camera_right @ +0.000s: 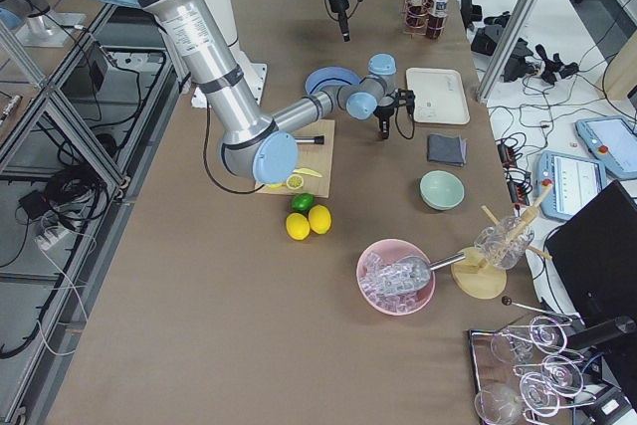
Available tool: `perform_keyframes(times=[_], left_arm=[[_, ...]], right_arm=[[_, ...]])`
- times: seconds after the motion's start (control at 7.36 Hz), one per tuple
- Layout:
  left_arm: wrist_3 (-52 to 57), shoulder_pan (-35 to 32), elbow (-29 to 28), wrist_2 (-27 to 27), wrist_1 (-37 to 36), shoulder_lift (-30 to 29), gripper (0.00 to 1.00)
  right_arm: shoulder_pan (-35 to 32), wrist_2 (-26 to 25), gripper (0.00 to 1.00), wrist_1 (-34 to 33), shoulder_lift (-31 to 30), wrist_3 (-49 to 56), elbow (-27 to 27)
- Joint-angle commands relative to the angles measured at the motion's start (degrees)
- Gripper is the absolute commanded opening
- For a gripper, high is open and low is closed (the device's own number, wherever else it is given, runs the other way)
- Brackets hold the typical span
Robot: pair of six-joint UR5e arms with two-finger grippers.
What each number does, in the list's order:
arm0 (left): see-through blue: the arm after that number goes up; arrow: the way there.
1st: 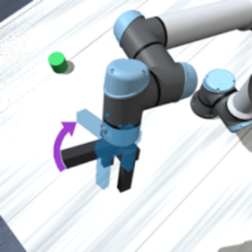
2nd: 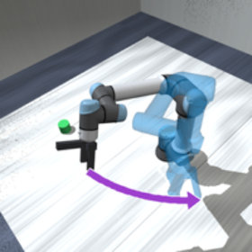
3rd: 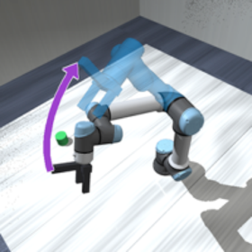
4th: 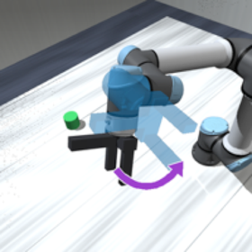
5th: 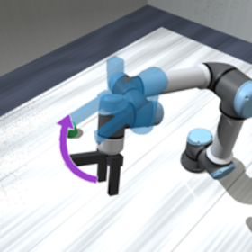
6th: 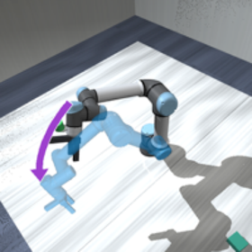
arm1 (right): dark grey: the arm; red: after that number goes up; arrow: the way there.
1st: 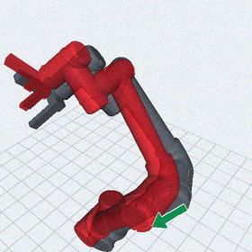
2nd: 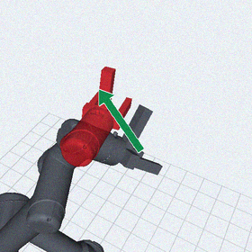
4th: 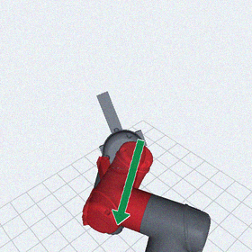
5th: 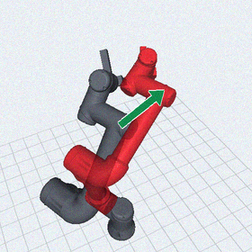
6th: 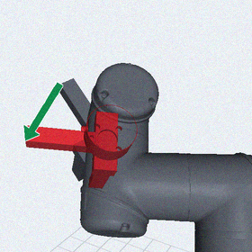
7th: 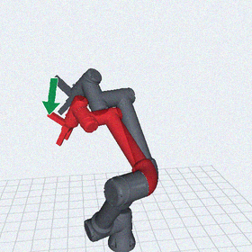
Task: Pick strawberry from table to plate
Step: 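Close the right gripper on the red strawberry while the left arm withdraws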
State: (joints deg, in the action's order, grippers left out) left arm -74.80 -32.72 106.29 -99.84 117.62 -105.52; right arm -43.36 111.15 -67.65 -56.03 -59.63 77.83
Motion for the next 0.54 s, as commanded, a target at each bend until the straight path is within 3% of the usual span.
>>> perform_keyframes(times=[0.0, 0.41], left_arm=[[0.0, -0.3, 0.2, 0.0, 0.2, -0.1, 0.97], [5.0, -5.6, 1.7, 1.5, 1.0, 3.4, 0.98]], right_arm=[[-2.7, 1.6, 0.0, -0.8, 0.7, 0.0, 1.0], [-3.7, 3.6, 0.0, -2.5, 2.2, -0.7, 3.7]])
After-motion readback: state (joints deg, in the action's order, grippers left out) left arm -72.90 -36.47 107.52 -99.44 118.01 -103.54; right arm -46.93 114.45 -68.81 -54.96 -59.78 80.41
